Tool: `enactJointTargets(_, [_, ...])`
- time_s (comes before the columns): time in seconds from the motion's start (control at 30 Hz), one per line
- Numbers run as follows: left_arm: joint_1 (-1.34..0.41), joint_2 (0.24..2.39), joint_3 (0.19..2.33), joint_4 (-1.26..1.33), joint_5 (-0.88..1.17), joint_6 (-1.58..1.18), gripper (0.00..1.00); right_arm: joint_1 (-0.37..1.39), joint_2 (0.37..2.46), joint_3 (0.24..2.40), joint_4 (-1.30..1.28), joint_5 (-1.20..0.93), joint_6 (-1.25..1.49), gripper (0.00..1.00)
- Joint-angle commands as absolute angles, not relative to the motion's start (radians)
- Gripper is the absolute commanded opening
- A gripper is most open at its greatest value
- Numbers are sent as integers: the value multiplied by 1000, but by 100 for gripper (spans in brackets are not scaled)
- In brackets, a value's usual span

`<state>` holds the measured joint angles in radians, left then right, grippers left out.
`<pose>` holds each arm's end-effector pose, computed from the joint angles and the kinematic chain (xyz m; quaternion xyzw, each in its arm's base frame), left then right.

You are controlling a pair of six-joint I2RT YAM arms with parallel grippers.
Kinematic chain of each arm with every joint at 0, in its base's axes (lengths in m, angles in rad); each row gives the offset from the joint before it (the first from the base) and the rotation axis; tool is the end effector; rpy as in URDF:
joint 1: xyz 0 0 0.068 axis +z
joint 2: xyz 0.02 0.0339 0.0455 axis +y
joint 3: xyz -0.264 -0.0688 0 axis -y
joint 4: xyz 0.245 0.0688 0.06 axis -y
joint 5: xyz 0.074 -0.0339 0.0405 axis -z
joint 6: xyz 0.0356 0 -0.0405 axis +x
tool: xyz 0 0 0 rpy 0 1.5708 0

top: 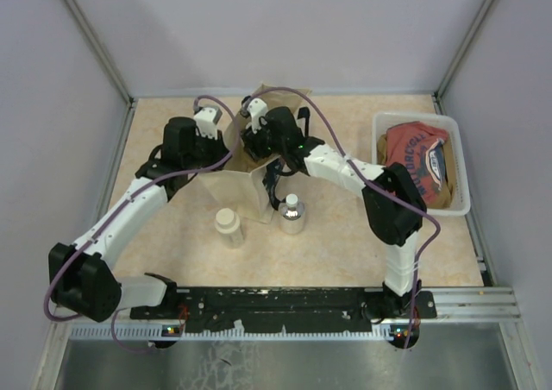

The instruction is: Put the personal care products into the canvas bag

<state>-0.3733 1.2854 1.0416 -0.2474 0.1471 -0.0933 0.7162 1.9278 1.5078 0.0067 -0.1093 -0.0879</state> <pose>0.2720 -0.1122 0.3144 0.1568 0.8419 -0.1798 0.4841 0.3449 0.3053 0.2718 -0.3546 0.7576 0.2123 0.5053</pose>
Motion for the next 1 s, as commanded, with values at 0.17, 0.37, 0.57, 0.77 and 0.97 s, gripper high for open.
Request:
enactJointTargets(0.17, [-373, 1253, 1079, -253, 155, -89, 0, 715, 1916, 1588, 108, -58, -157, 42])
enactJointTargets(0.37, [-372, 1268, 1075, -243, 154, -91, 0, 723, 1819, 1531, 119, -62, -129, 96])
enactJointTargets(0.57, [-372, 1290, 1074, -228, 145, -93, 0, 758, 1622, 1510, 12, 62, -124, 99])
enactJointTargets(0.77, [-371, 1321, 1065, -208, 145, -102, 0, 770, 1365, 1331, -72, 149, -7, 99])
enactJointTargets(0.97, [-372, 1330, 1065, -197, 145, -104, 0, 771, 1150, 1078, -132, 132, 82, 99])
